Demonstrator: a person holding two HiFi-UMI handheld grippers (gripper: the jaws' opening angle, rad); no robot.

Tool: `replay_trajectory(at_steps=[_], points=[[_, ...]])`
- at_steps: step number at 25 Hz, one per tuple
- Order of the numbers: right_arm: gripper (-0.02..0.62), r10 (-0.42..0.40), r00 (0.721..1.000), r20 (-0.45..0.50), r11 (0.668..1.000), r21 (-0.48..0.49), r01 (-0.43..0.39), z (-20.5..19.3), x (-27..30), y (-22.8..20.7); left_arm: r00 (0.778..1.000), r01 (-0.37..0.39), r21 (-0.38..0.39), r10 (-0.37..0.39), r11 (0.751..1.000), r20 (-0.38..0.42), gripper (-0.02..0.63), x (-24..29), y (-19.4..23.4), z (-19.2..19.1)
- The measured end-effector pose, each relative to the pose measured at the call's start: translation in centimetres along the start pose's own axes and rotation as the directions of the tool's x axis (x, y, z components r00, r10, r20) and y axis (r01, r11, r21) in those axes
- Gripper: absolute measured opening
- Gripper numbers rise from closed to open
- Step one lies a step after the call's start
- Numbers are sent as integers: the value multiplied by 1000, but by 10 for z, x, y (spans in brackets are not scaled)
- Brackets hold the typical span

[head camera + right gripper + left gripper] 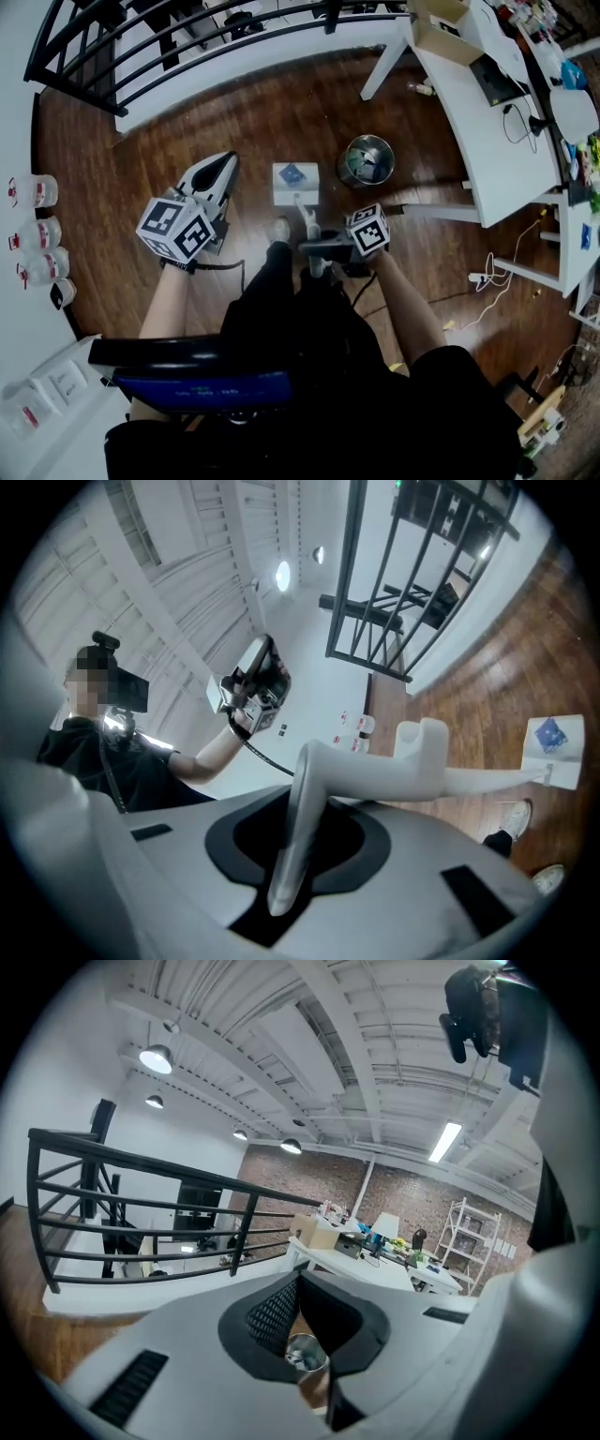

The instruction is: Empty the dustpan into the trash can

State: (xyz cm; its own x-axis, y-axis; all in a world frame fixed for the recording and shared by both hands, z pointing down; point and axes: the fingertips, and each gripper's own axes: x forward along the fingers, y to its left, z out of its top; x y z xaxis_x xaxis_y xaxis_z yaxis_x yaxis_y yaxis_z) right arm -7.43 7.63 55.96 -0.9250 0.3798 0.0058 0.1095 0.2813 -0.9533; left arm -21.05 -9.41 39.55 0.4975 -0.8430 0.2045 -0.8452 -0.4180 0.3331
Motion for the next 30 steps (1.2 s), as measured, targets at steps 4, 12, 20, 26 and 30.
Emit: replay_trajectory(at_steps=[4,12,20,26,30], points=[[61,-7,1000,1,999,-49,7,11,-4,21,998,51,-76,-53,996,-19,9,9,6,-9],[67,-14,1000,20,985,-172,17,44,-19,80,982,126,-282,-161,951,-103,61,41,14,-51],[74,-49,995,82,960,-271,70,84,-40,131,946,187,-389,-272,902,-178,125,80,5,-93],[75,-105,987,124,939,-314,139,100,-60,158,903,183,-563,-364,806,-229,179,112,-9,-133],[75,-142,982,124,922,-343,176,102,-73,173,879,161,-648,-407,745,-249,182,138,-27,-155]])
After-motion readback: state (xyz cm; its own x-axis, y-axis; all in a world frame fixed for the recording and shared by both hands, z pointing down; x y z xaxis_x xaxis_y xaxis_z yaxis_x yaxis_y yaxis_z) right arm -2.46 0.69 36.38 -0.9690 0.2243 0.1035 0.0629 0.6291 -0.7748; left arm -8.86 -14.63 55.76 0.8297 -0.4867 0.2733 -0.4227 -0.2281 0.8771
